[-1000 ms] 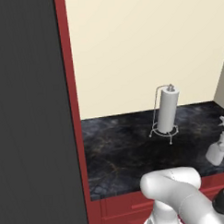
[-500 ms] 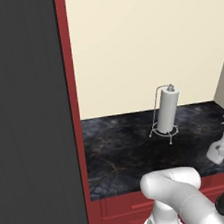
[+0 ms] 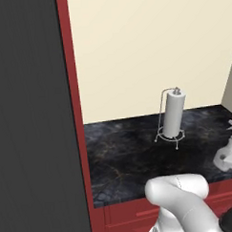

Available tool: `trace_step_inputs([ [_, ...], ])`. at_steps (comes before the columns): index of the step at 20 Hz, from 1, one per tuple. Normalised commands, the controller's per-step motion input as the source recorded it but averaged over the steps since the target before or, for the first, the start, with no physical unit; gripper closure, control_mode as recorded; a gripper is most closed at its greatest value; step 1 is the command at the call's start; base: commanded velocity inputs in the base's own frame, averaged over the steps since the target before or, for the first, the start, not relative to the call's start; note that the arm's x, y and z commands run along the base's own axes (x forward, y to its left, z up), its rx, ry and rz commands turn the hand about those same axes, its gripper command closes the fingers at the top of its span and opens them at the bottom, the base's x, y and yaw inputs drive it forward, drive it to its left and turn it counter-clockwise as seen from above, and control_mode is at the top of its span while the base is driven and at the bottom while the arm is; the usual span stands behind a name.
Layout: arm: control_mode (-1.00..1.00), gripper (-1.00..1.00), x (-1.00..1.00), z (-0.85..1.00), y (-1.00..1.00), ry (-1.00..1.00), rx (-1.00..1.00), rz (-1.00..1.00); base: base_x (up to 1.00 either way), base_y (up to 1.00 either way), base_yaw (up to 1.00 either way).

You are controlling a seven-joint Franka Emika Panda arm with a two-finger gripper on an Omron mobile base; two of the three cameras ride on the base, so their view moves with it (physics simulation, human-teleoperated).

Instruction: Move the cutting board and knife to the sink. Then move spray from the cabinet to the counter.

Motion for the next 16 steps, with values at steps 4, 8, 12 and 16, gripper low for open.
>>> trace_step_inputs([
  [4,-1.00,-1.00,0.00,0.00,0.07,-0.09,0.00,0.00,0.00,0.00,0.00],
  [8,-1.00,-1.00,0.00,0.00,0.00,-0.03,0.00,0.00,0.00,0.00,0.00],
  [12,-1.00,-1.00,0.00,0.00,-0.08,0.00,0.00,0.00,0.00,0.00,0.00],
  [16,-1.00,-1.00,0.00,0.08,-0.30,0.02,0.00,0.00,0.00,0.00,0.00],
])
